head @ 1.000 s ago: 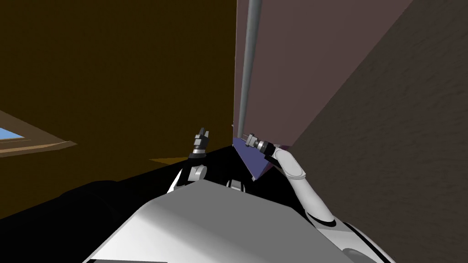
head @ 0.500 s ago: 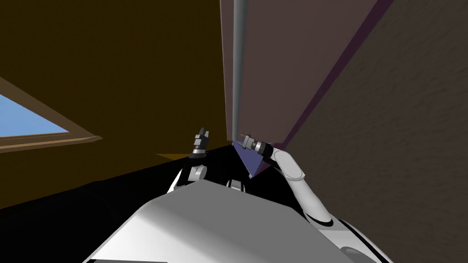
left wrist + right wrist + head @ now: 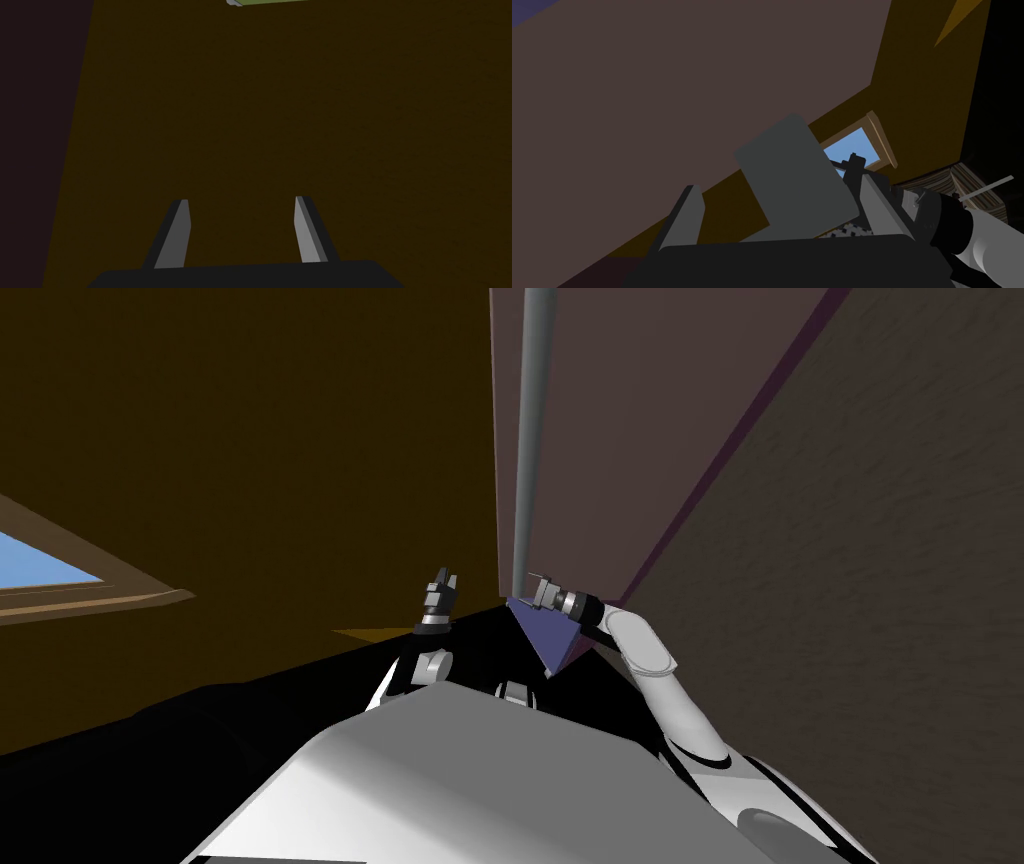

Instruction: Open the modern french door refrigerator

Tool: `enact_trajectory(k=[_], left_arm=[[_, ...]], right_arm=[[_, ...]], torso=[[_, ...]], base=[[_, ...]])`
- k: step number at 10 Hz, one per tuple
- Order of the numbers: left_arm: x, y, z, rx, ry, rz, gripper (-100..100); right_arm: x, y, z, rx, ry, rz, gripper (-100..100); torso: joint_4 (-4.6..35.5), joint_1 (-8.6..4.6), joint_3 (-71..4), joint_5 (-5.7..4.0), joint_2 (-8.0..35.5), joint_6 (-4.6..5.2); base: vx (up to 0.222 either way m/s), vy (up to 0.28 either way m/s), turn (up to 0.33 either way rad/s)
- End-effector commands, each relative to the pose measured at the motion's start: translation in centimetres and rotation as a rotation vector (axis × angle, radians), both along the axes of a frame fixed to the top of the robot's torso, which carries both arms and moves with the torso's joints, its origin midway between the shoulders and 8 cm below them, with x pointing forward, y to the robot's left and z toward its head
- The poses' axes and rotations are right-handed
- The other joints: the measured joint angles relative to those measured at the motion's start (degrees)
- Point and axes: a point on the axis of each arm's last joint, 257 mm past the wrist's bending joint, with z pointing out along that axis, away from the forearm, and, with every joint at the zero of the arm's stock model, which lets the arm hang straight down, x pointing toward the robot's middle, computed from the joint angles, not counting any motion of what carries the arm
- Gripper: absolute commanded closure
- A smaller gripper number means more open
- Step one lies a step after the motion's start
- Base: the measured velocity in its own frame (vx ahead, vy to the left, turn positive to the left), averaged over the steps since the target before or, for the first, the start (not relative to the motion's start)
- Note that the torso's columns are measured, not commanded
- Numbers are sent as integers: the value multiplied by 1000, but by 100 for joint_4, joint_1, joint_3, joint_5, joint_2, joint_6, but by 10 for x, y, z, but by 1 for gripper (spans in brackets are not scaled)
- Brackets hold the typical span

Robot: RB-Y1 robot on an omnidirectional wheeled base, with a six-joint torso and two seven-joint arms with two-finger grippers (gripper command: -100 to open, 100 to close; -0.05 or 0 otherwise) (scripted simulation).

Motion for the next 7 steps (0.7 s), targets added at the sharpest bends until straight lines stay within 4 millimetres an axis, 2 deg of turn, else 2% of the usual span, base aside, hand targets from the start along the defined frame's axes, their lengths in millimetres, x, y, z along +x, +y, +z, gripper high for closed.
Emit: enact_trajectory(k=[1,4,5,6,7], left_arm=[[0,0,0,0,0,0,0],[0,0,0,0,0,0,0],[0,0,0,0,0,0,0],[0,0,0,0,0,0,0],[0,0,0,0,0,0,0]], right_arm=[[-3,-2,22,14,-2,14,-100],[-4,-2,27,14,-2,17,-100],[-4,-2,9,-21,18,14,-100],[-4,-3,7,-24,20,14,0],[-4,-3,5,-28,23,13,0]], torso=[[12,-5,7,-1,17,0],[61,-12,4,-5,50,-4],[51,-15,23,-11,57,6],[26,-15,37,-11,51,15],[9,-13,40,-9,40,19]], base=[[2,22,-42],[0,12,-9],[11,-1,5],[7,1,0],[0,0,0]])
